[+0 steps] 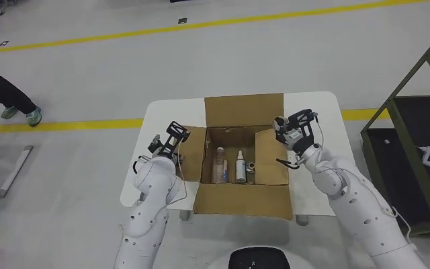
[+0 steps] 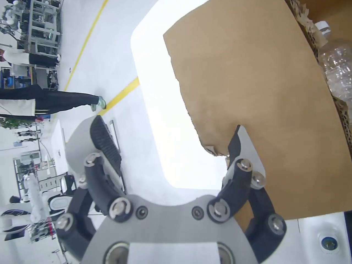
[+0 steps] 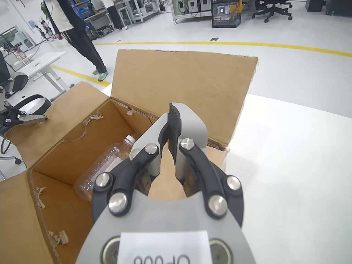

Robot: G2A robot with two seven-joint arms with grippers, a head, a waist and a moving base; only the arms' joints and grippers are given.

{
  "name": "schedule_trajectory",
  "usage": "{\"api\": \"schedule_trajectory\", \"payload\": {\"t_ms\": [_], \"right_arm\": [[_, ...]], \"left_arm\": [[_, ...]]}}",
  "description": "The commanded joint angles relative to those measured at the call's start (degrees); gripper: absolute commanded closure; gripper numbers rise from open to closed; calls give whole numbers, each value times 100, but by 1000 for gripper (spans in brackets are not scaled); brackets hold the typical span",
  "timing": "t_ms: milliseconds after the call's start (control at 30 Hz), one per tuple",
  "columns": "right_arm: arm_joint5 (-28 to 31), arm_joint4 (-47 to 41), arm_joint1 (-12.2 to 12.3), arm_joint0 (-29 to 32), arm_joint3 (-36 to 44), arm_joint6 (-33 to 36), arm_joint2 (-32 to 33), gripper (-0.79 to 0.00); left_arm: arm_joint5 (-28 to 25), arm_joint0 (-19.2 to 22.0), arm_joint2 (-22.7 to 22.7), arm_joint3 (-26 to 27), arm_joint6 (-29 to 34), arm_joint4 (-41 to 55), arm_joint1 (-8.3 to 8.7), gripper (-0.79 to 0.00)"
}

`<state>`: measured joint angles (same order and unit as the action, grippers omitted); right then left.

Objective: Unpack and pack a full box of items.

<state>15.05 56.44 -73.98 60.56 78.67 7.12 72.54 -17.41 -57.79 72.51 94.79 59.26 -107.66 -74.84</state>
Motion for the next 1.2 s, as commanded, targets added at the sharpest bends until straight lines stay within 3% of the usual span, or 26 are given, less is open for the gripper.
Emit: {"api": "schedule_trajectory", "payload": {"t_ms": [0, 300, 567, 767, 1033, 1167], "right_arm": [[-39, -25, 2, 9, 6, -24, 38, 0], [-613, -433, 23, 100, -30, -511, 575, 0], [-740, -762, 14, 186, -546, -598, 726, 0], [-869, -730, -34, 344, -765, -747, 526, 0], [-640, -730, -100, 389, -871, -815, 201, 0], [-524, -757, -132, 313, -955, -792, 72, 0]], "left_arm": [[14, -8, -35, -105, -47, -67, -5, -785], [0, 26, -60, -235, -114, -114, -28, -785], [15, 20, -5, -309, -148, -142, -37, -785], [-114, -29, 219, 158, -171, 110, -24, -785], [-312, -157, 460, 671, 38, 157, 8, -785], [-232, -180, 666, 873, 89, 613, 0, -785]]}}
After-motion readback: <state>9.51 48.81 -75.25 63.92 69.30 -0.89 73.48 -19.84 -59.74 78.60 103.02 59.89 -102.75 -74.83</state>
